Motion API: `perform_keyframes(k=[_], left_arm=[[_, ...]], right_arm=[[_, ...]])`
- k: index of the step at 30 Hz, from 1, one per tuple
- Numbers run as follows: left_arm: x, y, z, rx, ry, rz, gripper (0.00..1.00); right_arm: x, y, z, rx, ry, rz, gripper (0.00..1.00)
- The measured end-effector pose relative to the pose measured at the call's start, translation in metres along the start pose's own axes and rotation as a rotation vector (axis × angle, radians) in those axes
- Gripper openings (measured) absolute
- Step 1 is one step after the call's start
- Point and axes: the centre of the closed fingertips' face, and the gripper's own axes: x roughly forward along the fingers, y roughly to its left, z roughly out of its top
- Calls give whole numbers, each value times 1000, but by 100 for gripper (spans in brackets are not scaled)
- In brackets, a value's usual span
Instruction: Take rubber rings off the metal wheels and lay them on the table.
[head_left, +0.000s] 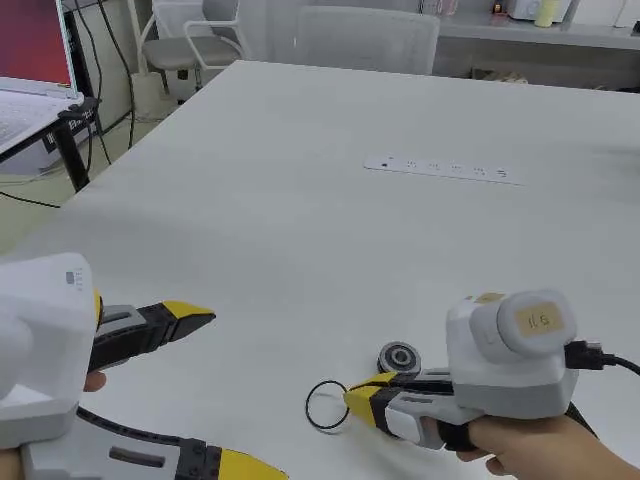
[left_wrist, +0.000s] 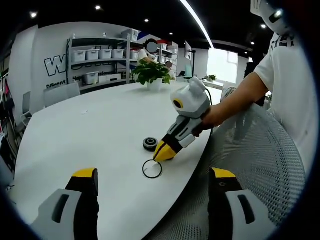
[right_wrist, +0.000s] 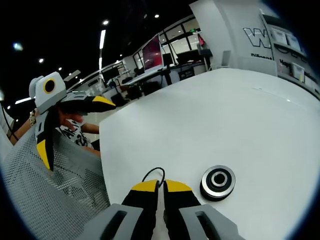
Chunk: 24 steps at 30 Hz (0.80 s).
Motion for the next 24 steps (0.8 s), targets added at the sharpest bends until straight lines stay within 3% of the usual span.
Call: perform_keyframes(k=[6, 11, 24], left_arm=[[0, 0, 0, 4, 3, 0, 89], [0, 0, 0, 1, -3, 2, 89], [-1, 0, 1, 3, -3, 0, 89]], right_arm=[[-2, -4, 2, -6, -2, -14, 4], [-7, -10, 9, 36, -24, -22, 4], [-41, -25, 52, 119, -147, -50, 16]])
